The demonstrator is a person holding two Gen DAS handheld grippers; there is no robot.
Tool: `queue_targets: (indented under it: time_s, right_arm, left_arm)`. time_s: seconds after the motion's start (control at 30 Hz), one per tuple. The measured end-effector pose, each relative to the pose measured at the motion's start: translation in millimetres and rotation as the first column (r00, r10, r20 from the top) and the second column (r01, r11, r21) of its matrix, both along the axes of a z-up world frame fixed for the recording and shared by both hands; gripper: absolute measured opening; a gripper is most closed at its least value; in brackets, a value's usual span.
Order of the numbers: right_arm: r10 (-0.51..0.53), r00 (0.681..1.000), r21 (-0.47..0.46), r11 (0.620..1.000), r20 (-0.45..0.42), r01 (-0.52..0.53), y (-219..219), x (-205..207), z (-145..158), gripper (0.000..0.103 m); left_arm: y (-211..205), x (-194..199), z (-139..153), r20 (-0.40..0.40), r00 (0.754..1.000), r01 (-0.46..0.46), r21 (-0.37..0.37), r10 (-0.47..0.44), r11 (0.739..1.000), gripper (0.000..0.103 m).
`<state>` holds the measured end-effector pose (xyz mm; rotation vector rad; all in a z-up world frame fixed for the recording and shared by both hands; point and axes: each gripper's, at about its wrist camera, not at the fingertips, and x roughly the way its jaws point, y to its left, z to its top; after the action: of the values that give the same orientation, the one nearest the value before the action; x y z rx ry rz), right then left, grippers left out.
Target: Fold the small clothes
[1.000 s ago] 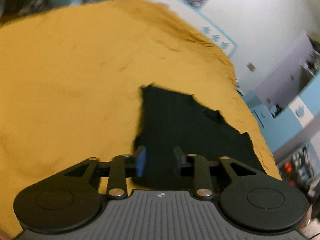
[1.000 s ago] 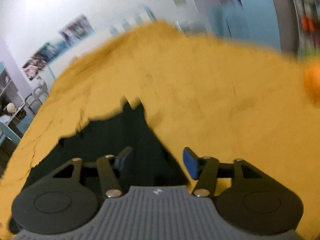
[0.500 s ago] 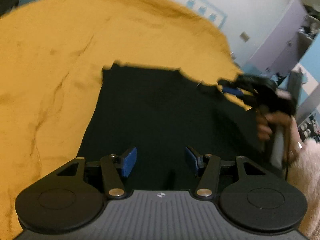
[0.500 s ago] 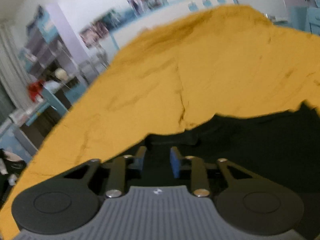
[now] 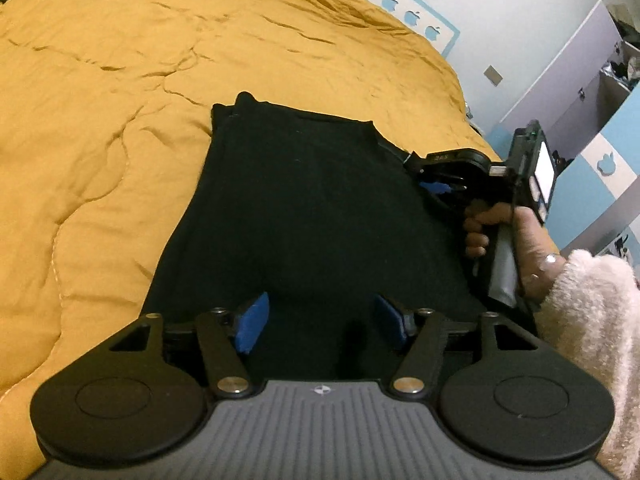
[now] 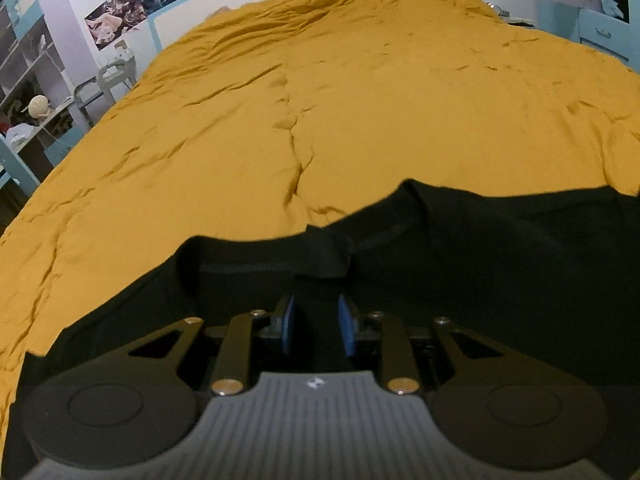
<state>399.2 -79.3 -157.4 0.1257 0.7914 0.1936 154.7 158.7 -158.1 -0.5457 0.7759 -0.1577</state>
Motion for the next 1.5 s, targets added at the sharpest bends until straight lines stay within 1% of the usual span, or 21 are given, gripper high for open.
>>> queue_targets:
  time_s: [0.1, 0.23, 0.27, 0.37, 0.4, 0.47, 0.57, 0.67, 0.73, 0.8, 0.87, 0.9, 0.97, 1.1, 1.23, 1.3, 1.33, 1.37, 1.43, 1.5]
  right_arm:
    - [0.017, 1.0, -0.043, 0.999, 0.006, -0.016, -1.1, -23.1, 9.1, 0.019]
    - [0.062, 0.998, -0.065, 0.996, -0.006, -0.062, -7.6, -66.4, 25.9, 0.018]
    - [0.061, 0.998, -0.067, 0.996, -0.018, -0.062, -9.3, -76.3, 28.0, 0.018]
    - [0.064, 0.992, -0.082, 0.994, -0.105, -0.073, -16.4, -110.0, 30.4, 0.015]
    - [0.071, 0.991, -0.077, 0.994, -0.115, -0.08, -20.3, -123.2, 31.0, 0.015]
    - [0.085, 0.99, -0.087, 0.992, -0.112, -0.095, -26.0, -146.8, 33.0, 0.015]
    - [0.093, 0.988, -0.067, 0.993, -0.12, -0.101, -37.5, -179.1, 35.9, 0.015]
    - [0.089, 0.992, -0.068, 0.993, -0.092, -0.095, -45.0, -211.4, 42.4, 0.015]
    - [0.093, 0.99, -0.051, 0.994, -0.109, -0.099, -48.3, -228.5, 41.7, 0.015]
    - [0.091, 0.982, -0.03, 0.995, -0.164, -0.097, -51.8, -240.1, 37.8, 0.015]
    - [0.082, 0.985, -0.047, 0.995, -0.153, -0.09, -53.4, -256.6, 36.7, 0.014]
    - [0.1, 0.985, -0.076, 0.991, -0.137, -0.111, -51.2, -265.0, 35.1, 0.014]
    - [0.122, 0.986, -0.109, 0.985, -0.114, -0.134, -48.1, -273.0, 31.0, 0.014]
    - [0.119, 0.986, -0.104, 0.986, -0.114, -0.131, -49.9, -269.4, 21.7, 0.014]
    - [0.123, 0.988, -0.111, 0.985, -0.099, -0.133, -49.6, -270.7, 18.3, 0.014]
    - [0.132, 0.988, -0.134, 0.981, -0.075, -0.141, -46.8, -274.8, 19.0, 0.014]
    - [0.139, 0.988, -0.155, 0.977, -0.063, -0.147, -44.1, -276.9, 21.6, 0.014]
    - [0.146, 0.988, -0.178, 0.972, -0.048, -0.152, -40.2, -280.3, 25.7, 0.016]
    - [0.183, 0.983, -0.191, 0.965, -0.015, -0.183, -29.7, -288.9, 36.5, 0.029]
    - [0.254, 0.967, -0.182, 0.952, 0.017, -0.247, -14.2, -298.5, 46.4, 0.03]
  left_arm:
    - [-0.4, -0.2, 1.2, -0.002, 1.0, 0.008, 0.007, -0.008, 1.0, 0.075]
    - [5.6, -3.1, 2.0, -0.009, 1.0, -0.012, -0.042, 0.011, 0.999, 0.075]
    - [5.8, -3.2, 2.0, -0.01, 1.0, -0.011, -0.042, 0.01, 0.999, 0.075]
    - [3.5, -3.3, 2.9, -0.016, 1.0, 0.001, -0.022, -0.001, 1.0, 0.075]
    - [2.4, -3.0, 3.6, -0.02, 1.0, 0.008, -0.011, -0.008, 1.0, 0.075]
    - [2.2, -4.7, 5.1, -0.026, 1.0, 0.005, -0.008, -0.005, 1.0, 0.075]
    - [3.1, -7.6, 5.3, -0.027, 1.0, 0.003, -0.014, -0.003, 1.0, 0.075]
    - [3.6, -9.5, 4.4, -0.027, 1.0, 0.004, -0.016, -0.004, 1.0, 0.075]
    - [3.3, -9.9, 4.8, -0.027, 1.0, 0.005, -0.011, -0.005, 1.0, 0.075]
    - [2.6, -10.4, 5.1, -0.028, 1.0, 0.008, -0.006, -0.008, 1.0, 0.075]
    - [2.3, -10.8, 5.1, -0.027, 1.0, 0.012, -0.002, -0.012, 1.0, 0.075]
    - [2.1, -11.0, 4.7, -0.026, 1.0, 0.016, 0.0, -0.016, 1.0, 0.075]
    - [1.8, -10.3, 3.1, -0.025, 0.999, 0.021, 0.004, -0.02, 1.0, 0.075]
    - [0.3, -8.7, -2.1, -0.024, 0.999, 0.026, 0.007, -0.025, 1.0, 0.077]
    - [-7.5, -7.4, -3.8, -0.021, 0.999, 0.035, 0.047, -0.034, 0.998, 0.082]
    - [-8.6, -6.6, 0.1, -0.028, 0.999, 0.036, 0.054, -0.034, 0.998, 0.082]
    - [-6.9, -5.6, 3.6, -0.033, 0.999, 0.043, 0.049, -0.041, 0.998, 0.08]
    - [-2.2, -4.7, 9.9, -0.036, 0.998, 0.051, 0.04, -0.049, 0.998, 0.076]
    - [11.4, -4.1, 22.8, -0.02, 0.999, 0.049, 0.029, -0.049, 0.998, 0.076]
    - [30.6, 0.6, 35.9, -0.011, 0.999, 0.045, 0.033, -0.045, 0.998, 0.077]
